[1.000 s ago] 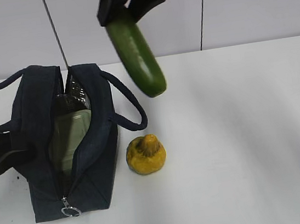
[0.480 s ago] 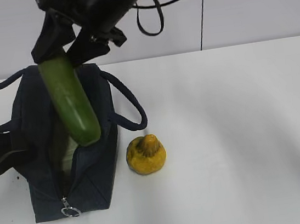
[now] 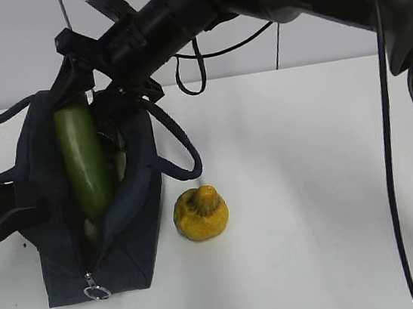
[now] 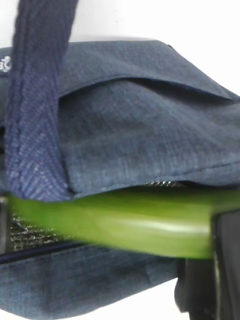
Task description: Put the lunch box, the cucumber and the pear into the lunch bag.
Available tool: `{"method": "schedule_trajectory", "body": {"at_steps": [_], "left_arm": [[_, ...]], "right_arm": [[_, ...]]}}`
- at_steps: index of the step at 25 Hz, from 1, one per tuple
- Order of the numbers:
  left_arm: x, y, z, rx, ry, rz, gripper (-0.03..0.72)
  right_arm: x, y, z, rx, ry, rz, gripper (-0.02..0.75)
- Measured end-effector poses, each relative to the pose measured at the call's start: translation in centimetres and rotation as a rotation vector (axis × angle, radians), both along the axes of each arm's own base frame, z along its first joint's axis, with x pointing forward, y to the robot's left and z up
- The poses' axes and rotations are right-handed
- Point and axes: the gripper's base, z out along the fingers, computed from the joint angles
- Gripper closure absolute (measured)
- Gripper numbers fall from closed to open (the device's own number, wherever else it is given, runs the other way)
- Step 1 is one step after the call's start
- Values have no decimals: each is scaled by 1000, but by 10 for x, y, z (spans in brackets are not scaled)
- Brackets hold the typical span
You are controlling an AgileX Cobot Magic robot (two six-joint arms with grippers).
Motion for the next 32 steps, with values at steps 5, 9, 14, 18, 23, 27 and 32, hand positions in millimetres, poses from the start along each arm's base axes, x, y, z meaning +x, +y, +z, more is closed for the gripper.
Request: {"method": "schedule_trajectory", "body": {"at_steps": [5,9,14,18,23,27,32], "left_arm": [[0,0,0,0,1,-1,704],[0,0,0,-1,3,-3,704],[0,0,0,-1,3,-3,704],[0,0,0,-1,3,-3,704],[0,0,0,-1,5,-4,704],[-1,0,0,-1,6,-5,704],[-1,-1,0,-2,9,-8,704]], "right_arm": [[5,-3,-5,-14,-14,-26,211],[7,-8,-4,-20,-6,-18,209],[5,-9,24,-2,-80,31,209],[2,-14,62,-30,-232,66,212],[4,-31,99,-187,-419,-26,214],[6,-40,109,-259,-469,-90,214],[7,-53,115,-382,-519,-154,214]]}}
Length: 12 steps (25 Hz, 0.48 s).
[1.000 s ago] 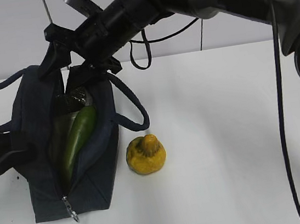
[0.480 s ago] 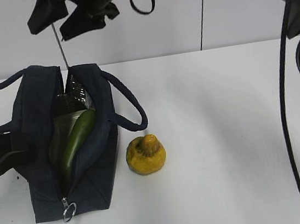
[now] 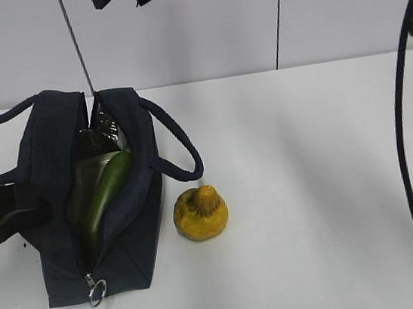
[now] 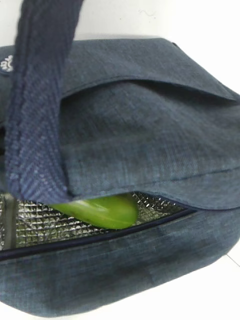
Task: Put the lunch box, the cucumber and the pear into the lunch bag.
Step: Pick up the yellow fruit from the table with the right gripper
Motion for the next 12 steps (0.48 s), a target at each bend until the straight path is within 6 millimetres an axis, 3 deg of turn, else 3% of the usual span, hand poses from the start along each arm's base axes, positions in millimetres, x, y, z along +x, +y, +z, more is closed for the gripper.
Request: {"method": "schedule_trajectory", "body": {"at_steps": [6,12], "left_arm": [[0,0,0,0,2,-1,704],[-1,0,0,-1,6,-5,704]], "right_arm": [[-12,-15,25,-63,-65,-50,214],[-30,-36,28,-206,-34,-100,214]]}}
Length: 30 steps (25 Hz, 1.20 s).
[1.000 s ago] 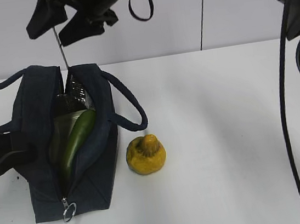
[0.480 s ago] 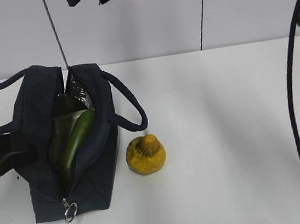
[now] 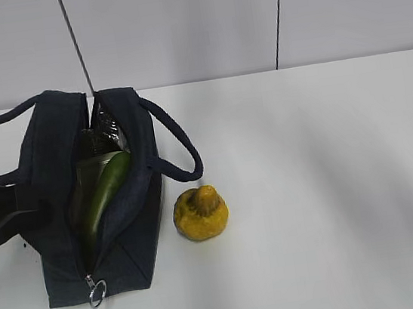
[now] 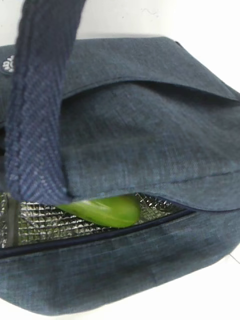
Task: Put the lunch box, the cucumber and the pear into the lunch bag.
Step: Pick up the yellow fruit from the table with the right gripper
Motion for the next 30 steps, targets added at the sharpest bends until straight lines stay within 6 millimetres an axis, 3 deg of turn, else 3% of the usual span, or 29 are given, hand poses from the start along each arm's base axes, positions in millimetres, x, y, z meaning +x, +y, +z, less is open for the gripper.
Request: {"method": "schedule_trajectory", "body": {"at_steps": [8,15,23,30], "left_arm": [[0,0,0,0,2,-1,704],[0,0,0,0,2,-2,704],[0,0,0,0,3,-3,704],[0,0,0,0,4,-4,704]], "right_arm": [[-40,-27,-24,-158,147,-21,237],[-68,-41,-61,-242,288,4,246],[-85,-33,-119,-191,434,79,246],[-82,-22,-132,-79,377,95,246]]}}
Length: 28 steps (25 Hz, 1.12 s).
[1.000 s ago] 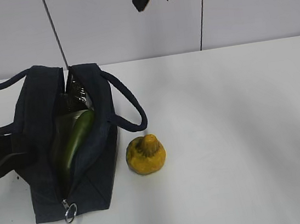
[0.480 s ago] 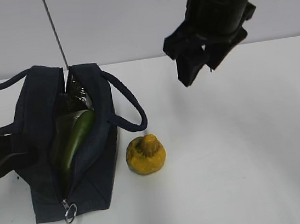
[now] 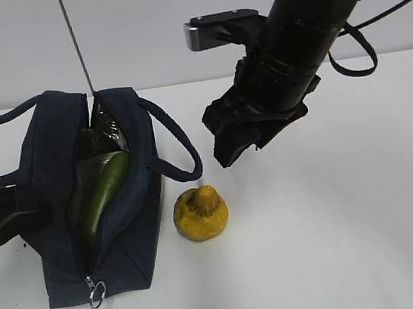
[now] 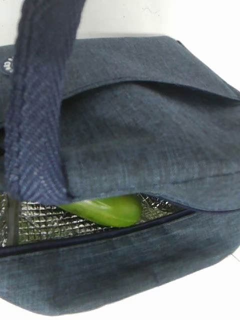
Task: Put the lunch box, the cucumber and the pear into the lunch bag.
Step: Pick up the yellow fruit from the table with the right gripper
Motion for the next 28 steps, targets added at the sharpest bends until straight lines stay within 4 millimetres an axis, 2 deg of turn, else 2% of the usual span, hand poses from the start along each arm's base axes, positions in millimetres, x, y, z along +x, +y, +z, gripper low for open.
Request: {"method": "schedule_trajectory", "body": {"at_steps": [13,28], "left_arm": [[0,0,0,0,0,0,704],[0,0,0,0,1,-1,704]], "right_arm": [[20,23,-58,90,92,43,246],[35,31,-87,99,110,14,256]]}}
